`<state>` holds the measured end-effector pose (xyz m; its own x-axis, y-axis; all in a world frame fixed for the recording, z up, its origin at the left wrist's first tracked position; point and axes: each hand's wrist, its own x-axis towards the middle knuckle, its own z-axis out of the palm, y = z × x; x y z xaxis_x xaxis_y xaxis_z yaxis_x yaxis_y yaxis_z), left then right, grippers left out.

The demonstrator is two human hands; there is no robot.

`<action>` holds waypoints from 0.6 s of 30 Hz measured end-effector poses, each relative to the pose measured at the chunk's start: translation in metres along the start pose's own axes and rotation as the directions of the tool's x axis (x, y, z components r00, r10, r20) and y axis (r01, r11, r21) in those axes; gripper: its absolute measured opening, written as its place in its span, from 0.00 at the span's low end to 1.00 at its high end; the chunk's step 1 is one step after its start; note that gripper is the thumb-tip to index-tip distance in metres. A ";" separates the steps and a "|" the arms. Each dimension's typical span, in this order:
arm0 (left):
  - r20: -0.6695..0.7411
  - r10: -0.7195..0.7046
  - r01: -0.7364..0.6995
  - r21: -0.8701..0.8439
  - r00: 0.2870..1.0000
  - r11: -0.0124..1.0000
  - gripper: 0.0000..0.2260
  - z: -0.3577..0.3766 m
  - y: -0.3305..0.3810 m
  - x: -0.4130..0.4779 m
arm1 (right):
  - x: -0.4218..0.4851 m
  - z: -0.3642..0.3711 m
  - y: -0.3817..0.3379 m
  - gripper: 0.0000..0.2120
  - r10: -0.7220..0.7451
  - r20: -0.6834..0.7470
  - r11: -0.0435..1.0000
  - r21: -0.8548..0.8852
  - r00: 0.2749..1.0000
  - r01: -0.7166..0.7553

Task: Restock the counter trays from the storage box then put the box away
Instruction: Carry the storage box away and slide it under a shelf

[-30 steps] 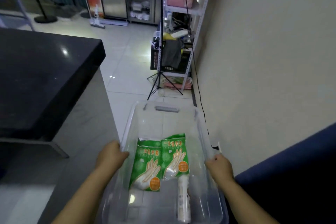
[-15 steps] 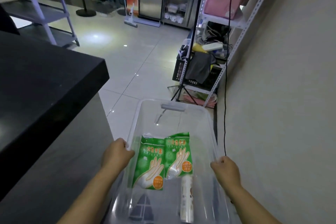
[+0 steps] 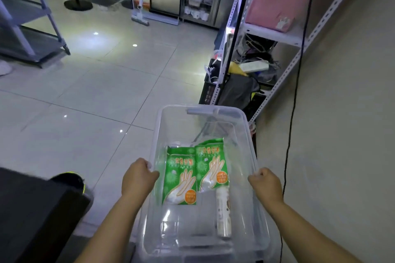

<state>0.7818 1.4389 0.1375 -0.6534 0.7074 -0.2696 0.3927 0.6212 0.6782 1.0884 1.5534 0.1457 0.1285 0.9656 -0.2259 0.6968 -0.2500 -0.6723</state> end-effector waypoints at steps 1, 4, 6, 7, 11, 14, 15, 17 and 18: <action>0.002 -0.014 0.014 -0.007 1.000 1.000 0.06 0.003 0.004 0.013 | 0.016 0.005 -0.007 0.11 -0.001 0.000 1.000 -0.003 1.000 0.001; -0.021 -0.066 0.066 -0.006 0.998 0.998 0.07 0.010 0.015 0.054 | 0.070 0.026 -0.033 0.10 -0.035 0.025 0.999 -0.011 0.999 0.036; -0.043 -0.097 0.097 -0.008 0.994 0.995 0.06 0.013 0.022 0.083 | 0.107 0.045 -0.053 0.10 -0.068 0.055 0.998 -0.006 0.996 0.068; -0.059 -0.121 0.120 -0.017 0.991 0.993 0.06 0.013 0.027 0.098 | 0.126 0.054 -0.066 0.09 -0.078 0.080 0.997 -0.005 0.994 0.079; -0.160 -0.219 0.217 -0.029 0.963 0.976 0.08 0.001 0.053 0.152 | 0.198 0.088 -0.127 0.07 -0.122 0.155 0.992 -0.021 0.980 0.127; -0.228 -0.283 0.275 -0.066 0.932 0.959 0.08 -0.011 0.067 0.185 | 0.244 0.111 -0.171 0.06 -0.184 0.235 0.979 -0.047 0.954 0.200; -0.246 -0.301 0.290 -0.077 0.921 0.954 0.08 -0.015 0.070 0.195 | 0.256 0.120 -0.185 0.06 -0.211 0.264 0.968 -0.079 0.941 0.239; -0.287 -0.335 0.319 -0.102 0.897 0.942 0.08 -0.024 0.072 0.214 | 0.274 0.137 -0.211 0.08 -0.239 0.324 0.946 -0.136 0.915 0.295; -0.305 -0.352 0.333 -0.114 0.885 0.936 0.08 -0.028 0.072 0.224 | 0.282 0.147 -0.223 0.11 -0.249 0.333 0.944 -0.125 0.909 0.304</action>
<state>0.6457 1.6325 0.1445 -0.9137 0.3047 -0.2689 0.0762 0.7784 0.6232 0.8653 1.8708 0.1285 -0.2917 0.9168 -0.2729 0.7851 0.0665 -0.6158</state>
